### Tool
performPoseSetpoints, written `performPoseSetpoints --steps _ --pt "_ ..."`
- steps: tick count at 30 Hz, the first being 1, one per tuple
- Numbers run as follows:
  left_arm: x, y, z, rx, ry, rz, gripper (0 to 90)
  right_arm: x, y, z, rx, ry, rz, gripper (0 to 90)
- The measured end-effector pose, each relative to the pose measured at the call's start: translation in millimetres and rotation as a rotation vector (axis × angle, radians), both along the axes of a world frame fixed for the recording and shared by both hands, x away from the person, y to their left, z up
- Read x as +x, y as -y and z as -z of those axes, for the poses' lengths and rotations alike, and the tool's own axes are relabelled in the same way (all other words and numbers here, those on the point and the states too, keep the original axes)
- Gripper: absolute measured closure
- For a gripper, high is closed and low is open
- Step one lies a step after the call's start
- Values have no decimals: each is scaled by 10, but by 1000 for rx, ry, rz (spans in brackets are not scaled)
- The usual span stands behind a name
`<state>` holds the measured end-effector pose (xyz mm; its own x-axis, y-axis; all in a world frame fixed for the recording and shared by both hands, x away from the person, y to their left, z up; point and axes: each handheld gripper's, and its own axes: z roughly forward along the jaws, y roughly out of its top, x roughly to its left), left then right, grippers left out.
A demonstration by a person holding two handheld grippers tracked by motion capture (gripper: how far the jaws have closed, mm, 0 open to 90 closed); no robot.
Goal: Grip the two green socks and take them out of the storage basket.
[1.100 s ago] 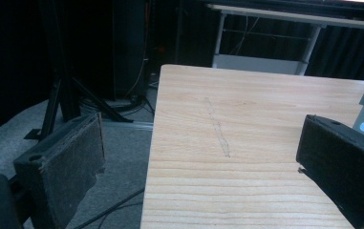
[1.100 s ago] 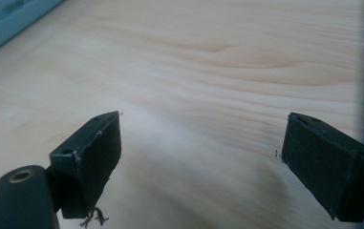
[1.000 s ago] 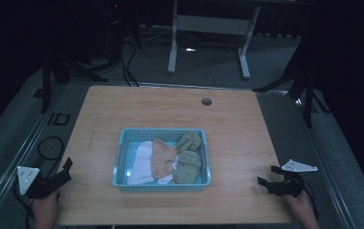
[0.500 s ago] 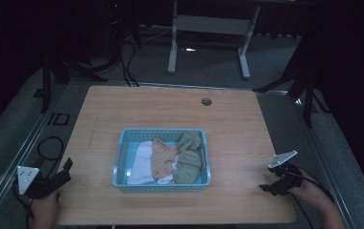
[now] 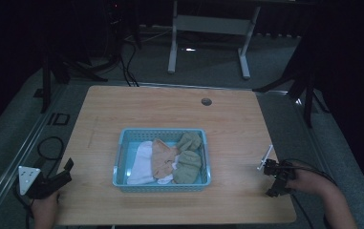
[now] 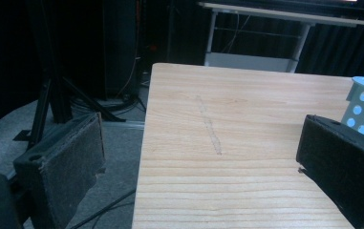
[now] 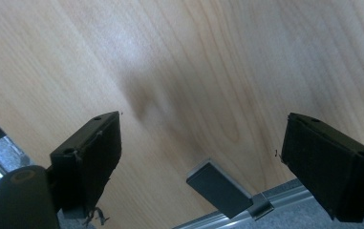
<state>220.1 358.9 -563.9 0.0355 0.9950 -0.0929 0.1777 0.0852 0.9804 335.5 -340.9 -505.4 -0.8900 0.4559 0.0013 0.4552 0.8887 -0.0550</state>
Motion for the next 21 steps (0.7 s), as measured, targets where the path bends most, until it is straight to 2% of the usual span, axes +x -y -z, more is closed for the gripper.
performPoseSetpoints --steps 6,8,10,17,21 --pt "-5 0 5 -4 -6 6 25 -16 -87 47 -5 -42 -22 131" --pt "-3 -2 13 -1 -16 10 24 -50 -144 87 -43 -23 -44 137" --pt "-2 -1 14 0 -17 13 24 -48 -157 90 -44 -31 -38 137" --pt "-1 2 16 2 -19 18 24 -23 -254 60 -29 -15 -66 142" --pt "2 8 19 5 -21 22 24 3 -399 -50 2 11 -81 131"
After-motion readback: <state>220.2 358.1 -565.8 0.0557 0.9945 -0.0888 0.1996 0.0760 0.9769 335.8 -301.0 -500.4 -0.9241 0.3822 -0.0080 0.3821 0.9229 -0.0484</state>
